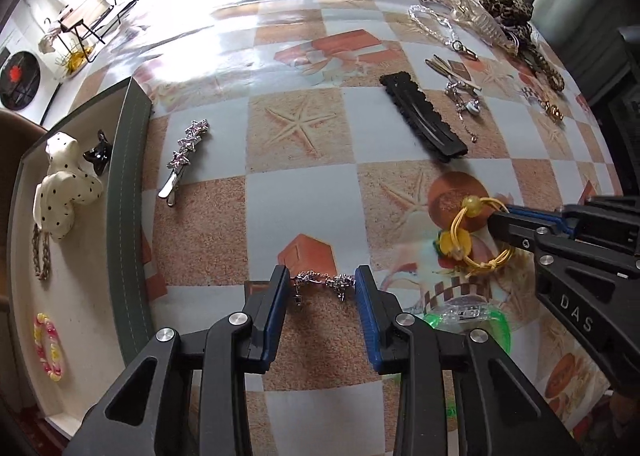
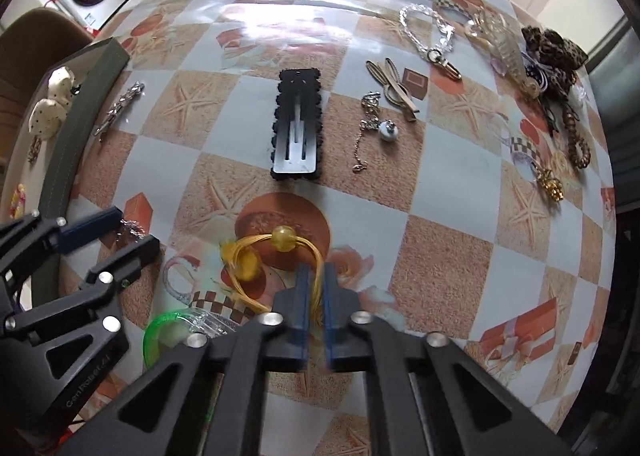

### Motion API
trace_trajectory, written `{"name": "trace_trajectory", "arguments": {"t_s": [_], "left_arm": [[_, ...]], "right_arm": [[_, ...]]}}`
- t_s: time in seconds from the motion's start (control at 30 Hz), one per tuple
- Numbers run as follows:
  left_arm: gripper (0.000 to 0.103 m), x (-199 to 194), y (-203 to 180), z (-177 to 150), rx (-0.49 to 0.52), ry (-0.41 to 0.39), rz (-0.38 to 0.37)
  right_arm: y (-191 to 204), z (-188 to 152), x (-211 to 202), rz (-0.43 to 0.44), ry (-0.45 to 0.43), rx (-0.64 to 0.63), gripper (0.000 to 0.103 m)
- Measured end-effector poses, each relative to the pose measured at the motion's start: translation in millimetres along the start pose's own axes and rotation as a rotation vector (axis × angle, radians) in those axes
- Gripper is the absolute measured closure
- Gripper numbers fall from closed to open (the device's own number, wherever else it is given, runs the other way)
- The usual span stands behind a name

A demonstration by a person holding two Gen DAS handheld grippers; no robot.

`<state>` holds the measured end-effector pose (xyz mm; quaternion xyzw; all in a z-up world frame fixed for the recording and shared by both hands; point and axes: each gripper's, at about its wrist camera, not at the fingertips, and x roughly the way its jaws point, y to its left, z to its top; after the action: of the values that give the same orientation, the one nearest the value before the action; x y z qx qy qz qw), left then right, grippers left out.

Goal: Organize jewelry
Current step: 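Grasp the silver chain with the left tool while the right tool grasps the yellow hair tie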

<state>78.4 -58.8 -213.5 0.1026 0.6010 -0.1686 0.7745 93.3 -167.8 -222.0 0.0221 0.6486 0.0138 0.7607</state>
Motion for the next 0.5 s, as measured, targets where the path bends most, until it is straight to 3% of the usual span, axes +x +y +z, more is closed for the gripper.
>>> {"name": "trace_trajectory", "arguments": {"t_s": [0.27, 0.5], "left_arm": [[0.066, -18.2, 19.5, 5.3, -0.058, -0.042, -0.049], [0.066, -47.9, 24.0, 3.1, -0.085, -0.104, -0.074]], "right_arm": [[-33.7, -6.0, -22.7, 0.127, -0.035, 0.150, 0.101], [-54.6, -11.3, -48.4, 0.161, -0.073, 0.201, 0.101]]}}
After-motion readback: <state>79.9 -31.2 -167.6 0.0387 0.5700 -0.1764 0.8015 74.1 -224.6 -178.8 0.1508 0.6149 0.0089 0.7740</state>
